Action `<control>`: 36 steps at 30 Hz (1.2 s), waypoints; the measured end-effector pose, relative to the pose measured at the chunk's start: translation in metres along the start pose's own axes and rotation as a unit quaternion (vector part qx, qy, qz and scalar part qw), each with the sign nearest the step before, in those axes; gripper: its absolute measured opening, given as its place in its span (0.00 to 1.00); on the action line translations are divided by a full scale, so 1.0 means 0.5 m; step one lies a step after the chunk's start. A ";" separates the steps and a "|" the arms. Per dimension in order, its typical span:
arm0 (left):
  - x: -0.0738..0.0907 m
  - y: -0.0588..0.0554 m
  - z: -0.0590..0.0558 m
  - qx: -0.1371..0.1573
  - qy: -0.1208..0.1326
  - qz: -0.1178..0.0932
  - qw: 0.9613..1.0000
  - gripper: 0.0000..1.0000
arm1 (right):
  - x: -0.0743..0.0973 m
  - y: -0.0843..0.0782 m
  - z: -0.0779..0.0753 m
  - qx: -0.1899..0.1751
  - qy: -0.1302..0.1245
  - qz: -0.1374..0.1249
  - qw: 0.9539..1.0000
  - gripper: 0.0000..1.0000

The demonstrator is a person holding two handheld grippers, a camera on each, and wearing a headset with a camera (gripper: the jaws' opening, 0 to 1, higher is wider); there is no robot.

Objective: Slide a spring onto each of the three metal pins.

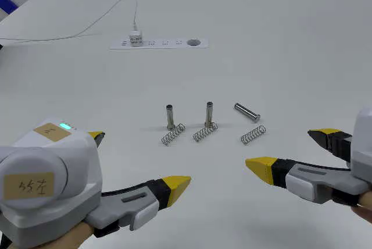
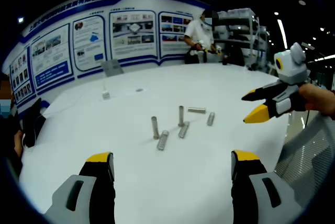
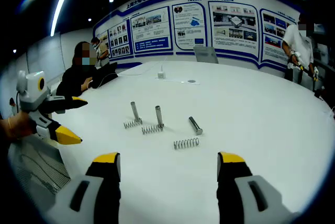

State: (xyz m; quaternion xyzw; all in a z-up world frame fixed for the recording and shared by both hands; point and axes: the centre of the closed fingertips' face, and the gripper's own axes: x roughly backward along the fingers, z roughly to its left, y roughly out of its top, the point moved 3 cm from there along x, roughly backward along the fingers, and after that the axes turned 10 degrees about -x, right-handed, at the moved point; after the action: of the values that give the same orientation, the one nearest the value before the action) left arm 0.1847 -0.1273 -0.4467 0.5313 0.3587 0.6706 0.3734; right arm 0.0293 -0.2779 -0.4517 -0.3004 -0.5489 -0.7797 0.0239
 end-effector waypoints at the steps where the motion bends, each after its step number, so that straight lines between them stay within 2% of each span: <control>1: 0.000 0.000 0.000 0.000 0.000 0.000 1.000 0.94 | 0.000 0.000 0.000 0.000 0.000 0.000 1.000 0.76; 9: 0.001 0.002 -0.002 -0.010 0.001 -0.002 1.000 0.94 | 0.001 -0.001 0.000 -0.001 0.000 0.000 1.000 0.76; 25: 0.001 0.005 -0.004 -0.004 -0.003 -0.004 1.000 0.94 | 0.002 -0.003 0.005 0.004 0.004 0.004 1.000 0.74; 36: 0.002 0.007 -0.004 -0.002 -0.004 -0.007 1.000 0.93 | -0.002 0.005 0.012 0.012 0.008 0.005 1.000 0.67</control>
State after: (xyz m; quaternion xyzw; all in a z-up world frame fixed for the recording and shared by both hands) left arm 0.1823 -0.1282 -0.4434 0.5307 0.3591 0.6667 0.3808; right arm 0.0339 -0.2741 -0.4487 -0.2962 -0.5566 -0.7753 0.0359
